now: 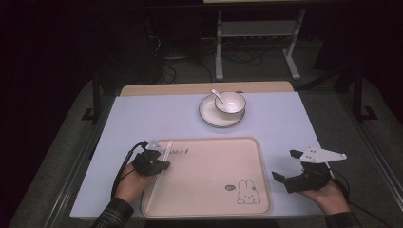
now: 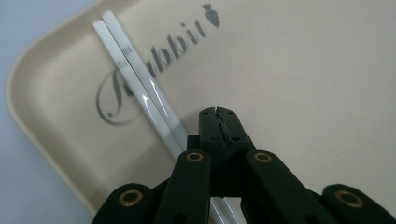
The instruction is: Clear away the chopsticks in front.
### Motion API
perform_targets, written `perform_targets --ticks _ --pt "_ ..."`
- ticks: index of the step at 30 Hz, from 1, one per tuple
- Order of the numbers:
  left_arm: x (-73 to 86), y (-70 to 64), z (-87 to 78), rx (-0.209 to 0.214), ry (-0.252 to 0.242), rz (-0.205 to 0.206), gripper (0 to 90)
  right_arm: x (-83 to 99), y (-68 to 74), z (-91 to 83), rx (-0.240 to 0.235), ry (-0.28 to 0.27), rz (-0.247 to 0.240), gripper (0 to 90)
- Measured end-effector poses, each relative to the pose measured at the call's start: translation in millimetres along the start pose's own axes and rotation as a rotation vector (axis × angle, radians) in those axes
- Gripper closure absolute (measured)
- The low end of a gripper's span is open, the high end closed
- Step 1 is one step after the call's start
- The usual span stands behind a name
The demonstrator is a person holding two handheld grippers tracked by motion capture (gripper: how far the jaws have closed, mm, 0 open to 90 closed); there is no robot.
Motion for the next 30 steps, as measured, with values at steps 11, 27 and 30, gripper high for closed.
perform_targets --ticks 11,27,30 --pt "-0.3 16.5 -1.2 -0.051 -0.007 -0.024 89.8 0.1 0.2 0.0 -0.002 0.000 -0.004 0.0" --pt "-6.8 12.8 -23.3 0.016 -0.122 0.008 60.9 0.1 0.1 -0.7 -0.008 -0.005 -0.001 0.0" --pt "-7.6 10.4 -34.7 0.048 -0.179 0.029 49.2 -0.5 -0.2 -1.0 -0.008 -0.012 0.002 0.0"
Point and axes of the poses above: each handheld gripper's, and its own axes: z roughly forward along the jaws, x roughly out of its underside, y roughly to its left, the point moved 3 cm from there along z, roughly forward along the jaws, and after that the axes turned 14 degrees about -y, right-handed, at the moved point
